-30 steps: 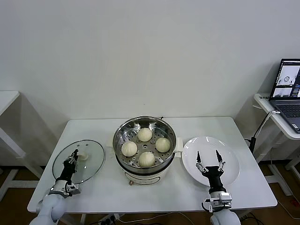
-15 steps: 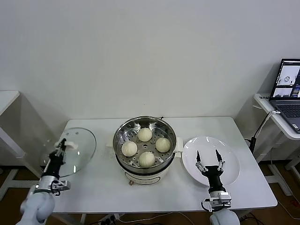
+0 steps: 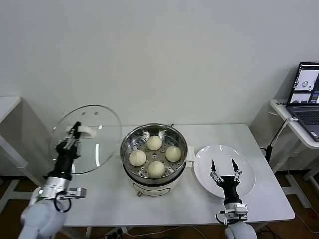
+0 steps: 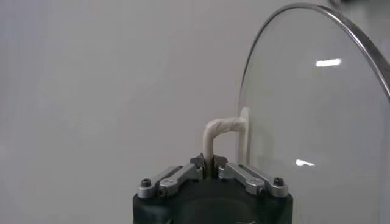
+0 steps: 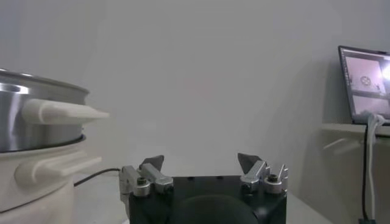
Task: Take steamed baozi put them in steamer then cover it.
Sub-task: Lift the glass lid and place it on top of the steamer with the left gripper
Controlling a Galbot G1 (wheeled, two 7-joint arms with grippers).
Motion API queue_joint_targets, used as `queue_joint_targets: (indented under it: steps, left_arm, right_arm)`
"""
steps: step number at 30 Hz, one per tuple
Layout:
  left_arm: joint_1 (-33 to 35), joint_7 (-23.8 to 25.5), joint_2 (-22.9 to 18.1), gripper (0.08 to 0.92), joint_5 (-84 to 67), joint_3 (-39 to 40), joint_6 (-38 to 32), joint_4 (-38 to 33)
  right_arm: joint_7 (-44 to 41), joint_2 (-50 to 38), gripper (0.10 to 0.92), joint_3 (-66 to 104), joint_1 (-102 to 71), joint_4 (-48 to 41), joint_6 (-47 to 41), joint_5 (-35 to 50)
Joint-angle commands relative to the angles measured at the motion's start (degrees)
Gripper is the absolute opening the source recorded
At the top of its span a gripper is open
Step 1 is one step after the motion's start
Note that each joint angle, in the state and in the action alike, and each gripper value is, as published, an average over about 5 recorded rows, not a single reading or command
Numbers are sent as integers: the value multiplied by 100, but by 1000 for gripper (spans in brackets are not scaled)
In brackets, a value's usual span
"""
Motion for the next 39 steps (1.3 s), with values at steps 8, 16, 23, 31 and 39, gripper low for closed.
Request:
queue_joint_targets:
  steps: [8,16,23,31,39]
  left_arm:
    - [-1512,1740,-786,195,884,3365,2483,-402]
    - [-1815,1948,-1140,195,1397,3553,2578,464]
    - [-1916,1870,-1295,195,1699,3561,2483,880]
    - [-1927,1745,-1394,195,1861,3607,2417,1040]
    - [-1948,1696,-1452,195,1967,3656,2344,1189]
  right_arm:
    - [8,75,823,7,171,-238,12,5]
    - [-1,147,823,5,233,-314,20,2]
    - [-11,159,823,16,249,-329,20,8]
    - [-19,164,823,5,258,-345,16,12]
    - [-22,165,823,14,237,-362,18,25]
